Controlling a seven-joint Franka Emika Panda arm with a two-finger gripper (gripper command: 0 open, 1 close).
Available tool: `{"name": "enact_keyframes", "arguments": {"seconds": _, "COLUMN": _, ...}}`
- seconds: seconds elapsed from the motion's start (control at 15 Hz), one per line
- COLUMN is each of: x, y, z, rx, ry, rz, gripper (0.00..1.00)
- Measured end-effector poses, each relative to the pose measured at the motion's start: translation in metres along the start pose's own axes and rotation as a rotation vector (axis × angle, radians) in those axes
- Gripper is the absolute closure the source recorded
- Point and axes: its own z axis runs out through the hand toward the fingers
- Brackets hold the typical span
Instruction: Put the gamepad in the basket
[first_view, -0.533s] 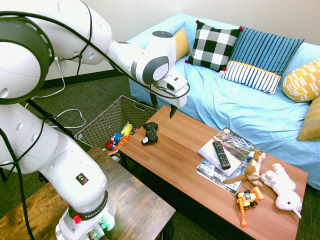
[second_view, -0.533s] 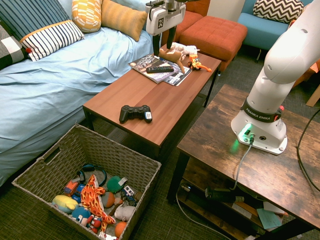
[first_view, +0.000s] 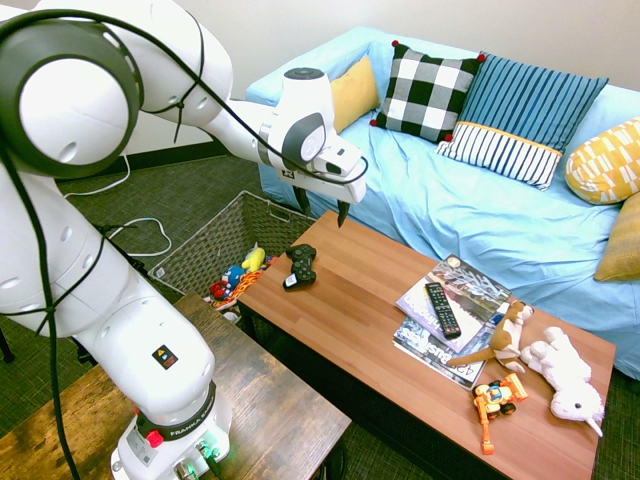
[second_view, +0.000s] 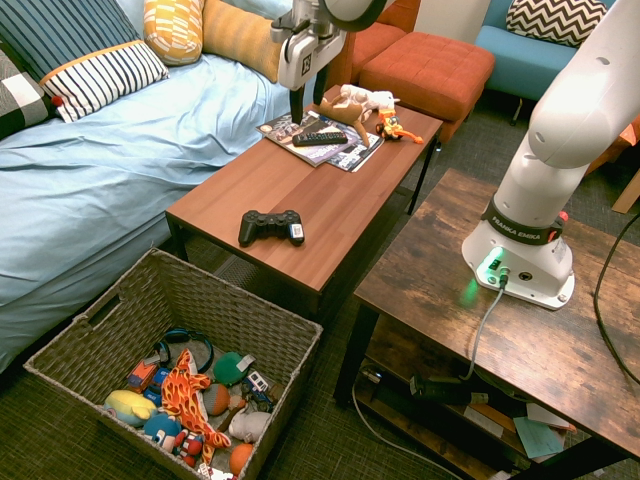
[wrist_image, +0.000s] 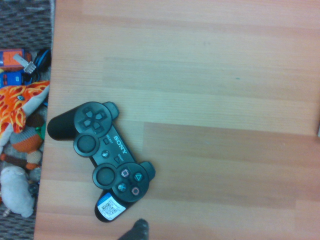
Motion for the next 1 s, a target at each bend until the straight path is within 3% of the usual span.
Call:
{"name": "enact_keyframes", "arguments": {"seconds": 0.4, "x": -0.017, "y": -0.059, "z": 0.051, "rx": 0.007, "ry": 0.015, "rz": -0.231, "gripper": 0.00}}
{"name": "enact_keyframes", "arguments": {"seconds": 0.6, "x": -0.020, "y": -0.066, "z": 0.064, "rx": 0.019, "ry": 0.010, "rz": -0.290, "gripper": 0.00}}
{"name": "enact_keyframes", "arguments": {"seconds": 1.0, "x": -0.041, "y": -0.084, "z": 0.144, "rx": 0.032, "ry": -0.055, "rz": -0.422, "gripper": 0.00}}
